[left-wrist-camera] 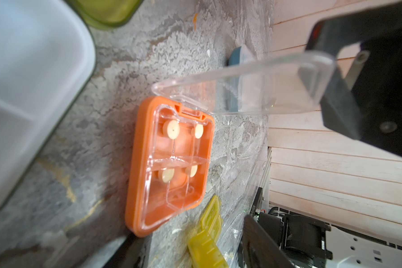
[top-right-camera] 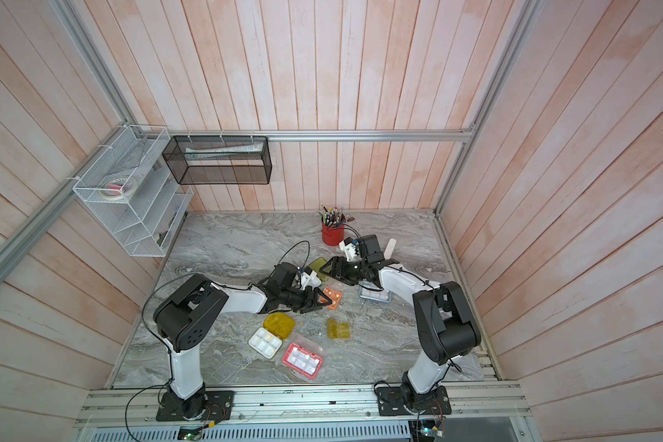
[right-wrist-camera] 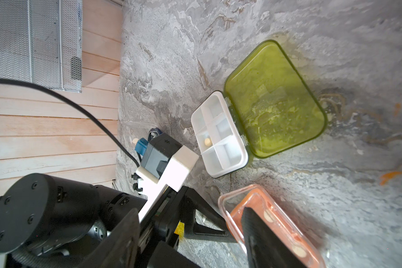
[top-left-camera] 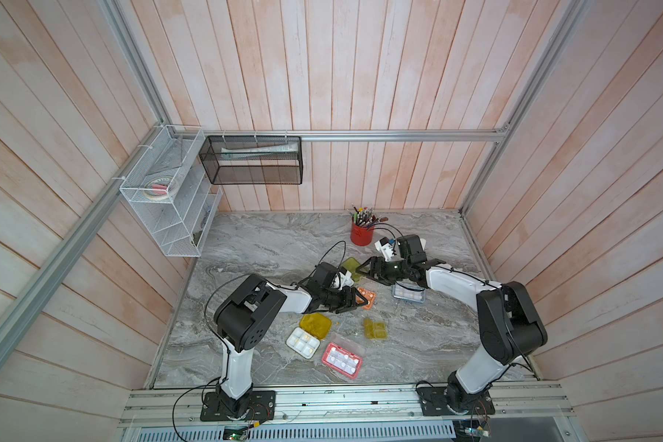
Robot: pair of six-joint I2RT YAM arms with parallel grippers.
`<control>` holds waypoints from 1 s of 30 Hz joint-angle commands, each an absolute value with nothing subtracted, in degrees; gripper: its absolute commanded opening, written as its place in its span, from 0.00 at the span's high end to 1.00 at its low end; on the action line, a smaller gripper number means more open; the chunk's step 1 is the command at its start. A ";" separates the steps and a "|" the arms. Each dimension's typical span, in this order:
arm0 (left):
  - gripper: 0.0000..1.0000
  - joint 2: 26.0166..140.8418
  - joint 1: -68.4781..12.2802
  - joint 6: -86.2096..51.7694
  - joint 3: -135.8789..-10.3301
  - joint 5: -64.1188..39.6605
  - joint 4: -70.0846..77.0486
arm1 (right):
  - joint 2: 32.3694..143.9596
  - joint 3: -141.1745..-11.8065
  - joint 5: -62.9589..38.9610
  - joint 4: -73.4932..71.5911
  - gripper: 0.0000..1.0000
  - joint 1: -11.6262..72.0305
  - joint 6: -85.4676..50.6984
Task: Close pillboxes
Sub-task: Close the lid on the pillbox.
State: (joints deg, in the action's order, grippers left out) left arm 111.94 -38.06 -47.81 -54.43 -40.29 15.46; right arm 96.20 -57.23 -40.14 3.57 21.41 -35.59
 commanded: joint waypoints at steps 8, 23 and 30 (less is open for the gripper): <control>0.38 113.20 -38.58 -47.81 -56.10 -40.29 17.32 | 95.30 -53.67 -39.72 2.84 0.29 22.68 -36.38; 0.38 113.03 -38.58 -48.23 -56.14 -40.33 17.75 | 95.71 -52.59 -39.15 0.47 0.29 24.02 -38.01; 0.38 112.85 -38.58 -48.09 -55.81 -40.42 17.83 | 96.33 -50.29 -36.97 -1.61 0.29 24.48 -38.32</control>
